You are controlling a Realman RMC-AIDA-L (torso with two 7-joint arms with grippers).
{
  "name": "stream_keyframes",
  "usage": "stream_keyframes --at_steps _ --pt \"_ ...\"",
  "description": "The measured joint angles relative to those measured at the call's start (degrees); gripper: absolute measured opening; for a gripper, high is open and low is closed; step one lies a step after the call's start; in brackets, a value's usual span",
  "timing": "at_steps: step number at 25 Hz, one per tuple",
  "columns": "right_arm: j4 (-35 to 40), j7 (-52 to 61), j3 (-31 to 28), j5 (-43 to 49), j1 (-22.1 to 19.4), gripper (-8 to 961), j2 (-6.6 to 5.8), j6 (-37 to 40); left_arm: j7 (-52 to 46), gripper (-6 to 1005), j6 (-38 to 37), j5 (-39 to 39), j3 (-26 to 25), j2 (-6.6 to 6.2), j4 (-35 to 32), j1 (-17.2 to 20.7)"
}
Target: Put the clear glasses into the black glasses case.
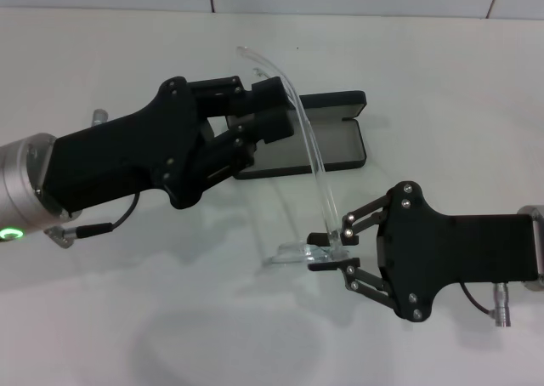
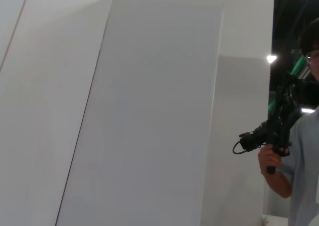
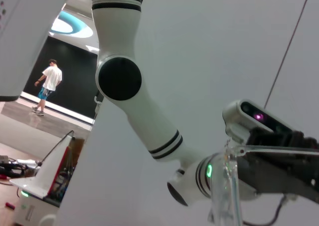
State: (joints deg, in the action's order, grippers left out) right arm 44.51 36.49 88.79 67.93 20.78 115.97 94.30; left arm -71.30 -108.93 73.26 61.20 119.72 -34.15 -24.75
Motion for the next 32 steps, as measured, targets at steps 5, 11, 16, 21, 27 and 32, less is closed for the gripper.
stream_keyframes --at_steps 5,11,16,21,27,32 --pt "0.3 -0.5 0.1 -0.8 0.0 105 0.12 1.8 -0.2 257 0.0 0.0 0.8 -0.07 1.1 0.1" --pt "0.7 -0.8 -0.2 -1.9 0.0 104 -0.06 2.2 0.0 257 0.0 0.3 2.4 0.01 1.2 1.1" --pt "0.7 -0.8 -0.2 -1.9 0.1 104 -0.11 2.3 1.4 256 0.0 -1.0 -1.0 -0.19 1.1 2.3" --pt "-0.2 0.0 0.2 -2.1 0.1 104 0.01 1.6 2.0 256 -1.1 -5.3 -6.0 0.10 0.9 4.4" --pt "-1.2 3.6 3.2 -3.8 0.6 104 0.23 -1.4 5.4 255 -1.3 -7.9 -1.6 0.22 0.4 4.5" --pt "-2.3 4.1 6.5 -5.1 2.2 104 0.22 -3.1 5.7 254 -0.5 -8.1 1.5 0.24 0.9 2.9"
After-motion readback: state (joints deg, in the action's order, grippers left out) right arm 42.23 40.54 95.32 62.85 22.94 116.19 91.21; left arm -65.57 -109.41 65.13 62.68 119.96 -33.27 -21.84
